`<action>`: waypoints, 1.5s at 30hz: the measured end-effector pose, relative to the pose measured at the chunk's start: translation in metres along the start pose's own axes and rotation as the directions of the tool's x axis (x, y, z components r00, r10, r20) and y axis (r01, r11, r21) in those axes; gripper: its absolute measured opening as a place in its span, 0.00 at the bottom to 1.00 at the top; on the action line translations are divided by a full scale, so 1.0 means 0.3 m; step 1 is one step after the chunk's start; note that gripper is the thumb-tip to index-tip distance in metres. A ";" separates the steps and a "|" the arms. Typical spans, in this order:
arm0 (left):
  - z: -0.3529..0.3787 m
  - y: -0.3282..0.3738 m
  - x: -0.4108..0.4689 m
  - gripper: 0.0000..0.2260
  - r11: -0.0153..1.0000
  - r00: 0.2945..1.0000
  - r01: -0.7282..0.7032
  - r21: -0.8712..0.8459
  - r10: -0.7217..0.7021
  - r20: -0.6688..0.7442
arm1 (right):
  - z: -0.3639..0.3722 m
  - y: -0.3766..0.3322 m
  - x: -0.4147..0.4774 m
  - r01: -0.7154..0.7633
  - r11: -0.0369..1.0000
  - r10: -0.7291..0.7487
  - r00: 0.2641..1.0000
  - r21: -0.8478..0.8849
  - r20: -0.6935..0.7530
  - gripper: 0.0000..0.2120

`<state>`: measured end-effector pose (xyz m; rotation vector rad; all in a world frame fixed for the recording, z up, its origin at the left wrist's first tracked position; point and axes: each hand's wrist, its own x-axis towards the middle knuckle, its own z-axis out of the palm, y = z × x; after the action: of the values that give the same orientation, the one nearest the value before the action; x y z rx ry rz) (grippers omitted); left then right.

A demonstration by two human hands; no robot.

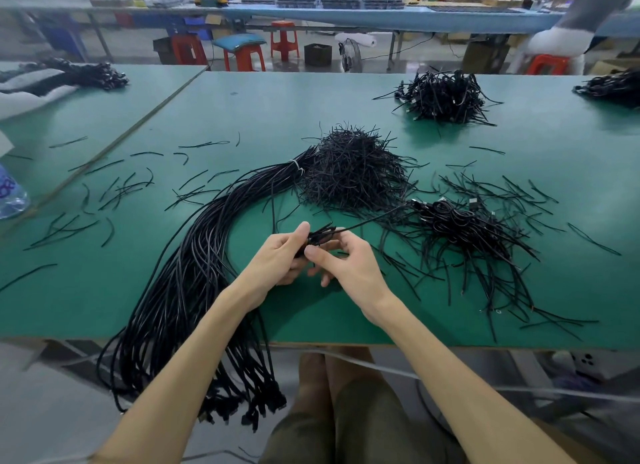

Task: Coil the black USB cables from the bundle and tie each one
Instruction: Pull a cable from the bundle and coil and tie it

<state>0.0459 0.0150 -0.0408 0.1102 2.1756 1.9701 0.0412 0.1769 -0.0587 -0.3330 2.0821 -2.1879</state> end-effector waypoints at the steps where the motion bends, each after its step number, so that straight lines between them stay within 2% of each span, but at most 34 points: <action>1: 0.000 0.001 -0.001 0.23 1.000 1.000 -0.004 0.010 0.004 -0.001 | 0.003 0.000 -0.001 0.004 1.000 -0.004 1.000 -0.002 -0.004 0.10; 12: 0.009 0.010 -0.005 0.24 0.999 0.998 -0.045 0.016 0.046 -0.036 | 0.007 -0.010 -0.009 0.023 0.997 -0.025 0.999 -0.075 -0.022 0.06; 16: 0.008 0.004 -0.001 0.21 0.999 0.999 -0.019 0.032 0.020 -0.035 | 0.010 -0.007 -0.015 0.070 0.977 -0.086 0.994 -0.201 -0.072 0.03; 24: 0.028 -0.005 -0.003 0.22 0.980 0.986 -0.152 0.127 0.160 -0.055 | 0.017 -0.002 -0.018 0.102 0.930 -0.180 0.964 -0.353 -0.195 0.09; 26: 0.025 -0.012 -0.004 0.19 0.964 0.973 -0.201 0.174 0.217 -0.080 | 0.016 -0.003 -0.016 0.086 0.930 -0.176 0.958 -0.358 -0.228 0.09; 30: 0.010 -0.022 -0.008 0.02 0.950 0.964 -0.228 0.213 0.251 -0.088 | 0.003 -0.003 -0.011 0.035 0.946 -0.120 0.961 -0.323 -0.249 0.08; 34: 0.007 0.001 -0.020 0.14 0.935 0.949 -0.302 0.186 0.313 -0.030 | -0.016 0.006 -0.007 0.007 0.964 -0.072 0.969 -0.265 -0.237 0.08; 40: -0.025 0.037 -0.023 0.25 0.832 0.938 -0.345 0.434 0.325 0.122 | -0.039 0.026 0.000 0.041 0.993 -0.068 0.967 -0.112 -0.247 0.11; 42: -0.046 0.049 -0.024 0.32 0.844 0.948 -0.319 0.430 0.290 0.134 | -0.031 0.029 0.000 0.049 0.989 -0.080 0.972 -0.140 -0.220 0.11; 45: -0.061 0.060 -0.025 0.36 0.845 0.948 -0.316 0.432 0.260 0.185 | -0.027 0.023 -0.004 0.080 0.976 -0.114 0.979 -0.203 -0.166 0.11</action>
<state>0.0481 -0.0025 -0.0206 0.6470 2.6191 1.4771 0.0401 0.1846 -0.0661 -0.2707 2.4341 -2.1410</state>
